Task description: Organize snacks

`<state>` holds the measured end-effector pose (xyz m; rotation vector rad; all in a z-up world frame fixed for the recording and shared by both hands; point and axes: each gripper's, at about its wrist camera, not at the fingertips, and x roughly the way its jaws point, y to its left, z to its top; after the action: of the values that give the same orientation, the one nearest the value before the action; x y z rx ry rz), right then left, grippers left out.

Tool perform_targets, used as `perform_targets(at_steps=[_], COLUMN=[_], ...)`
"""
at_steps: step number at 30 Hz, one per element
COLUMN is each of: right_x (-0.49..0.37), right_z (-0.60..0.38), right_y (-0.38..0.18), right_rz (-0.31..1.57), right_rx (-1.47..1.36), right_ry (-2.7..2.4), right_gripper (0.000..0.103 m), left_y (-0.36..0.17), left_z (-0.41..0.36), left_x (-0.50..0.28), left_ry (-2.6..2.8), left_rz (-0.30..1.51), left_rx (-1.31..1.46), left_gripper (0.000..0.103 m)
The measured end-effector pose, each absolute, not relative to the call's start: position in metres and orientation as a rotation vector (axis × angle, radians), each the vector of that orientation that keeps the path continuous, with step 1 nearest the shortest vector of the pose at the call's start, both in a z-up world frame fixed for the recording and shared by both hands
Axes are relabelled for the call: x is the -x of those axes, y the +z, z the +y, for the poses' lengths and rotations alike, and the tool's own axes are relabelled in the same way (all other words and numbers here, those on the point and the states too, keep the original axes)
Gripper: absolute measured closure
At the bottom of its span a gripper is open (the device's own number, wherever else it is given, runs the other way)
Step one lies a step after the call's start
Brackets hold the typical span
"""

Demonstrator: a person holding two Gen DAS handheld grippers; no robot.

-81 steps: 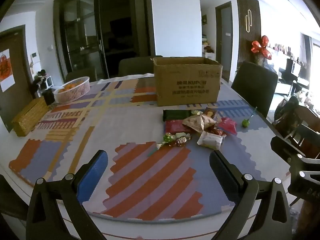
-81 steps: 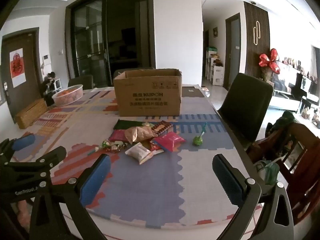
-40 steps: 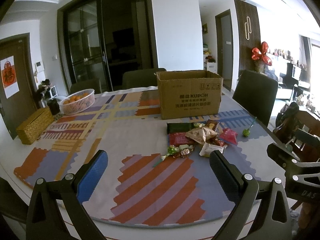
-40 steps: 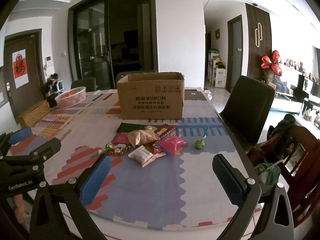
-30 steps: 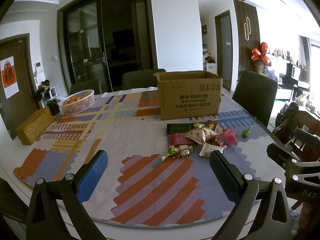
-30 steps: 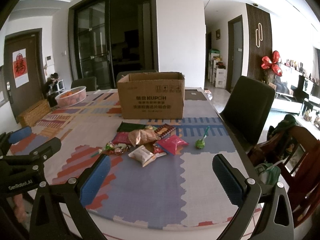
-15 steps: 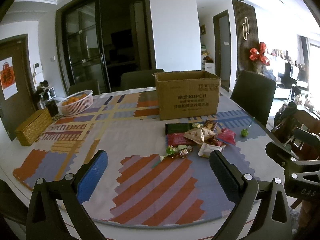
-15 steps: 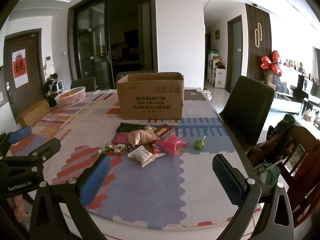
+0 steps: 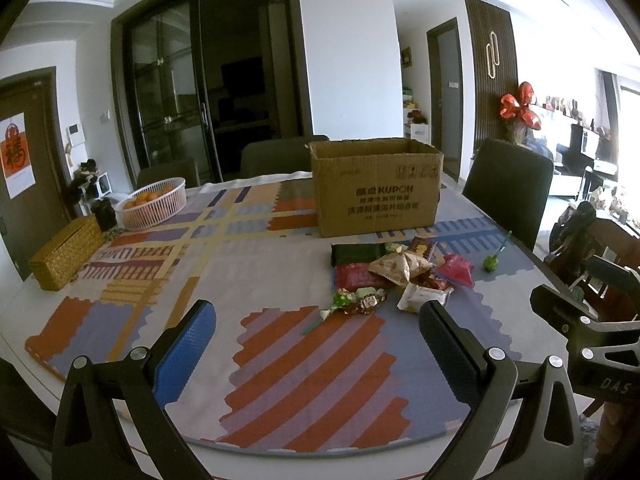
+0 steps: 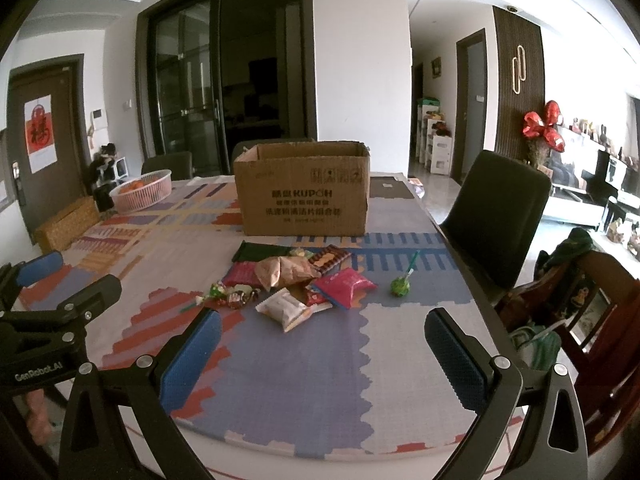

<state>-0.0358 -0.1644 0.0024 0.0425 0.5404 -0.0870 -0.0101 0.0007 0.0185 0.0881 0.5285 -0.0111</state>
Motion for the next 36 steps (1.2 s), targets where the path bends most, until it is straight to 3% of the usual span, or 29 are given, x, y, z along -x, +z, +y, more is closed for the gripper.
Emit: perform_targets(at_steps=[22, 30, 36], right_x=[-0.025, -0.062, -0.086], right_z=[-0.148, -0.140, -0.138], right_y=[-0.021, -0.041, -0.056], right_rz=[0.627, 0.696, 0.754], right_rx=[0.058, 0.092, 0.119], right_ry=[-0.001, 0.052, 0.093], right_gripper=[0.001, 0.006, 0.020], left_y=[-0.009, -0.029, -0.047], left_z=[0.011, 0.012, 0.010], left_x=[-0.040, -0.075, -0.099], left_ry=[-0.029, -0.063, -0.095], left_rz=[0.570, 0.626, 0.697], left_rx=[-0.120, -0.139, -0.155], left_gripper=[0.001, 0.018, 0.030])
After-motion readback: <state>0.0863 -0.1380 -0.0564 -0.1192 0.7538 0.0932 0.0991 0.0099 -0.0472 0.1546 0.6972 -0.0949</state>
